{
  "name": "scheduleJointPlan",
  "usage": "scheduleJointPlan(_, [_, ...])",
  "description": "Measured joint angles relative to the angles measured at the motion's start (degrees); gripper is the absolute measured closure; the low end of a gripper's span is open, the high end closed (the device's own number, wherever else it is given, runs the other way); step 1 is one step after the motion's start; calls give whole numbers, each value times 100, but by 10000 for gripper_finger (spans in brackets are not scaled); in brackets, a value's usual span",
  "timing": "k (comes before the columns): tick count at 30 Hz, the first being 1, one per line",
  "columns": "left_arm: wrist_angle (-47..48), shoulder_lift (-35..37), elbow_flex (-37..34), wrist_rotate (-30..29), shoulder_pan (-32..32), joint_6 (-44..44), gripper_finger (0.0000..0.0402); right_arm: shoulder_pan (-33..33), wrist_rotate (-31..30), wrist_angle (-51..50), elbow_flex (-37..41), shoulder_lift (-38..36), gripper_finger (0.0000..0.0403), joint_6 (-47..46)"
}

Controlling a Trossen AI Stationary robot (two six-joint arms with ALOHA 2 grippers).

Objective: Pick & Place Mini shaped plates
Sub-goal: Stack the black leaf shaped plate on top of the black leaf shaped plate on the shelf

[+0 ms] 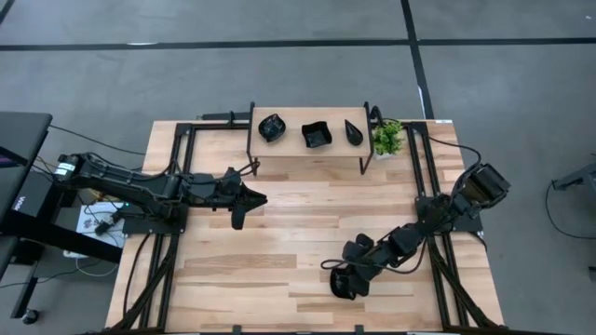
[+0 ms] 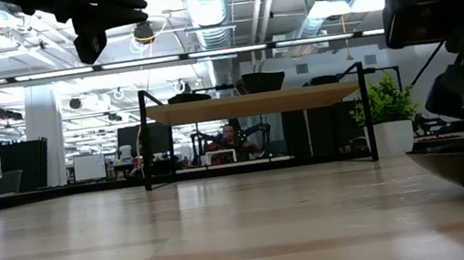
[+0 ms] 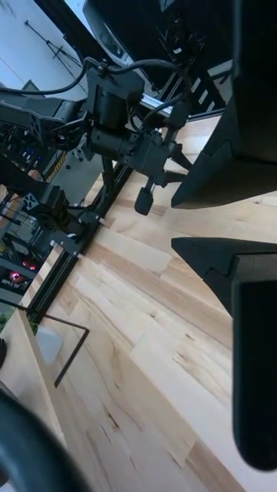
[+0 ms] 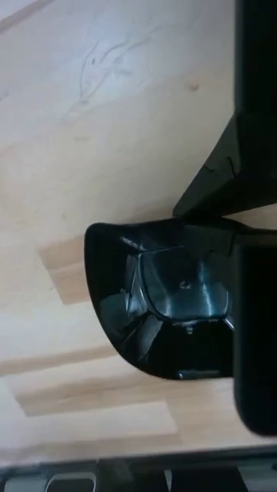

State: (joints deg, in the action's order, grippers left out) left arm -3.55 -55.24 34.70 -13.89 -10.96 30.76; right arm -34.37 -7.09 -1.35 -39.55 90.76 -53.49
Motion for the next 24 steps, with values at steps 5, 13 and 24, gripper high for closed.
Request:
scheduleJointPlan(5, [0, 0, 2, 2, 2, 0, 330, 2, 47, 122, -2, -4, 400, -2])
scheduleJointPlan(13, [-36, 0, 4, 9, 0, 24, 330, 324, 125, 181, -148, -4, 401, 198])
scheduleJointPlan(24, [-40, 0, 4, 32, 2, 683, 330, 1800, 282, 179, -939, -4, 402, 1904])
